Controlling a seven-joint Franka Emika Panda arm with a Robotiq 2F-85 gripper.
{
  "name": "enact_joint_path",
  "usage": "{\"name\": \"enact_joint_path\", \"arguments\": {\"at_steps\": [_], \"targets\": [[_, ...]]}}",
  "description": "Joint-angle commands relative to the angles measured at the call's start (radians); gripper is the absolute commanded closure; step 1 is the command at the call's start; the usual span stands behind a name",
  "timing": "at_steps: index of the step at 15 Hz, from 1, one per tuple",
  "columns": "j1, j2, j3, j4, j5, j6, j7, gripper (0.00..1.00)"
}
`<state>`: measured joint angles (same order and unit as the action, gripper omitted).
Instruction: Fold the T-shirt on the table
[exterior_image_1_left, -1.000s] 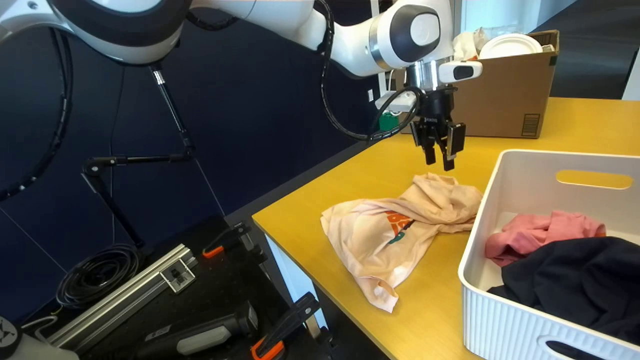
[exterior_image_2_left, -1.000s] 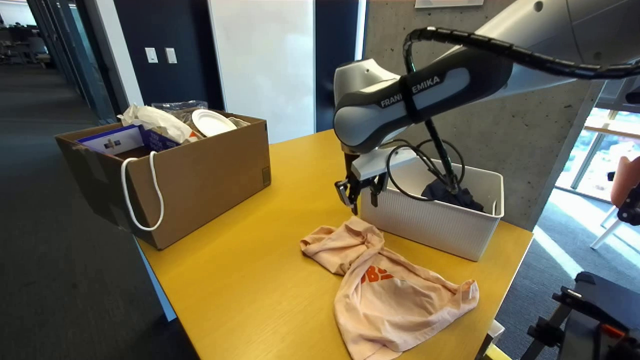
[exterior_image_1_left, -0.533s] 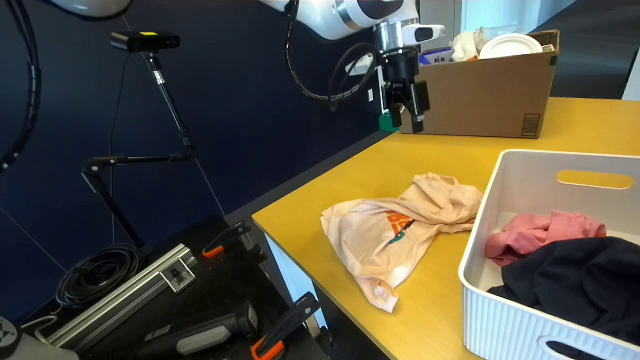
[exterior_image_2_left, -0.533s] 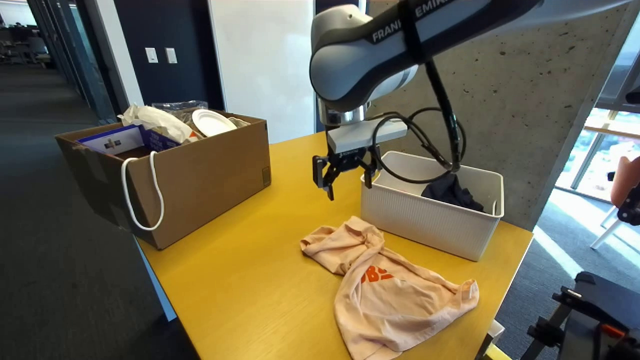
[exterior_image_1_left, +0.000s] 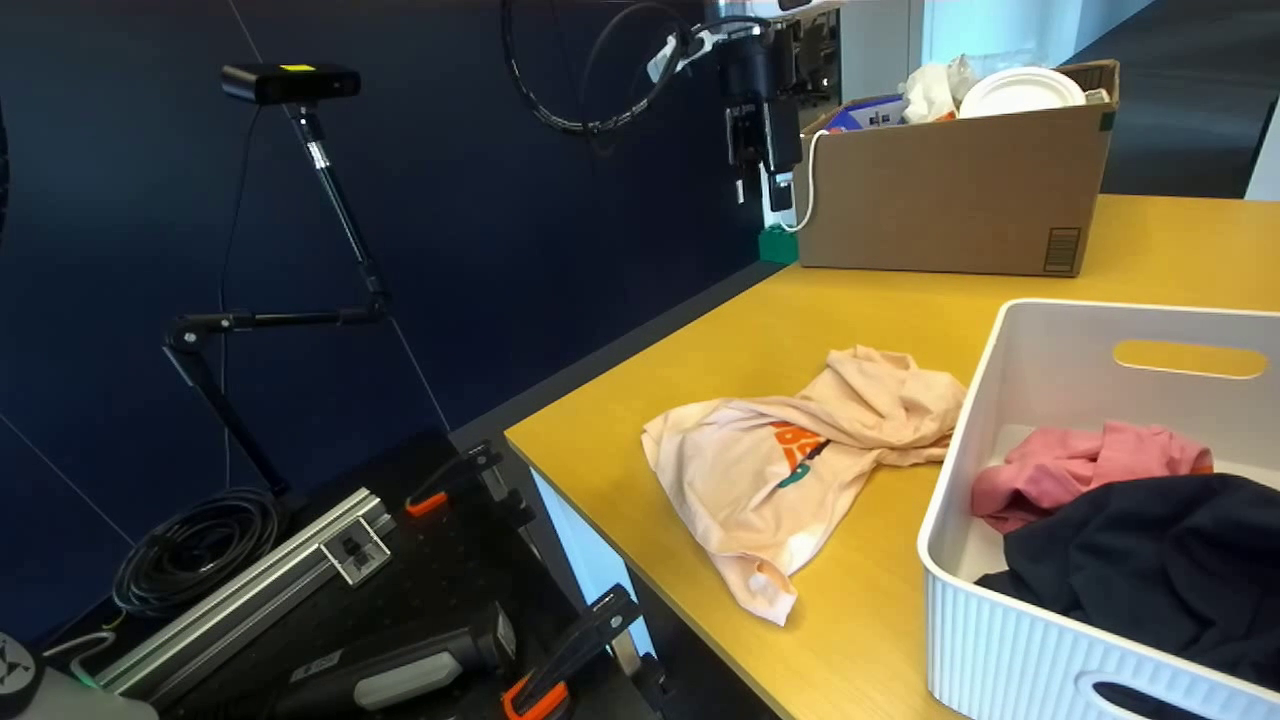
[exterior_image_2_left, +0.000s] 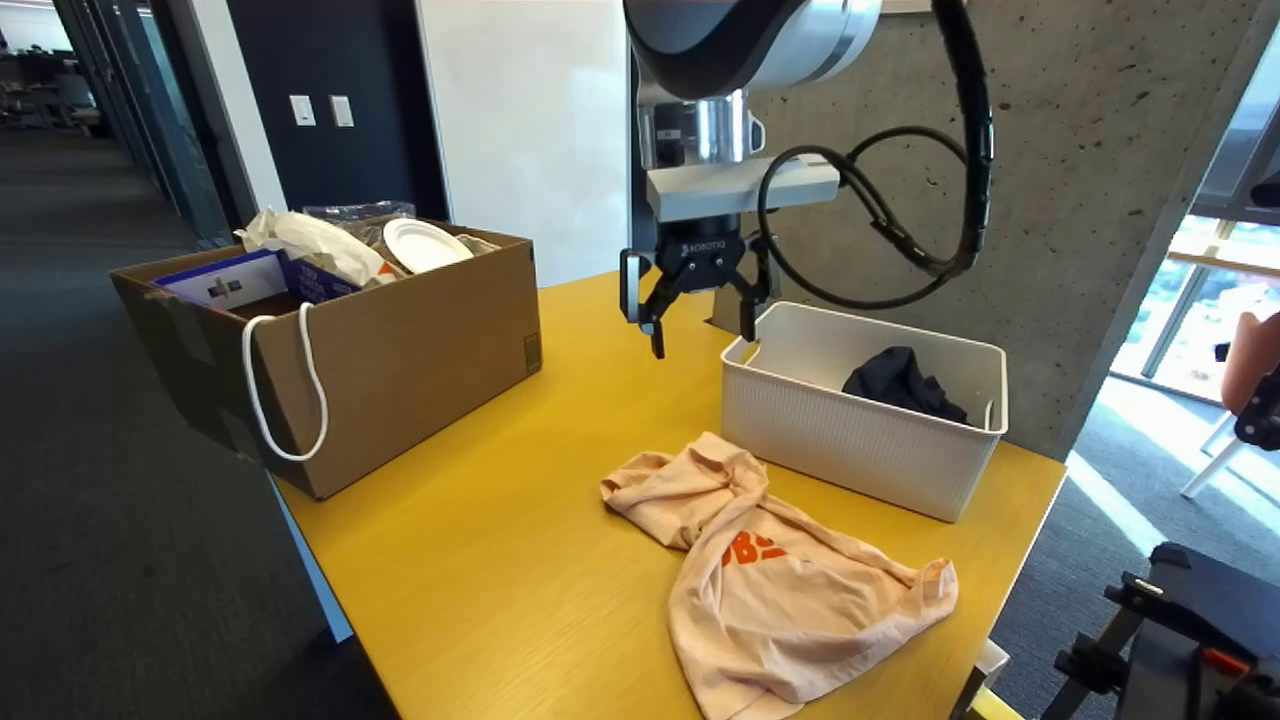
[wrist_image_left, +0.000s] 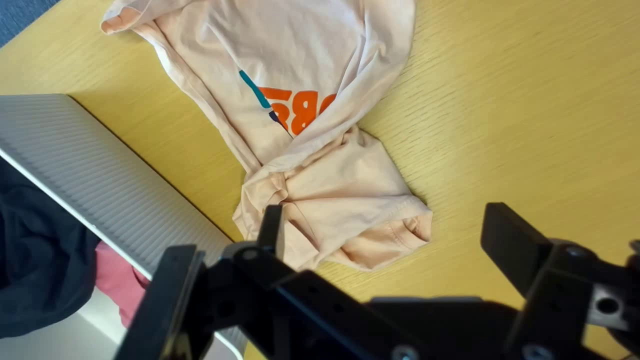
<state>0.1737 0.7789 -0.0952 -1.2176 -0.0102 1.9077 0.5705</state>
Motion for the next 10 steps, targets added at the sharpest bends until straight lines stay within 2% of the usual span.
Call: {"name": "enact_joint_path", "arguments": {"at_steps": [1,3,10], "targets": [[-0.006,-0.006,0.008,-0.003,-0.005,-0.004,0.003,0.0],[-0.006,-0.008,0.008,-0.013,-0.005,-0.004,0.004,0.0],[0.114,-0.117,0.03,-0.333,-0.032,0.183,0.087,0.0]]}}
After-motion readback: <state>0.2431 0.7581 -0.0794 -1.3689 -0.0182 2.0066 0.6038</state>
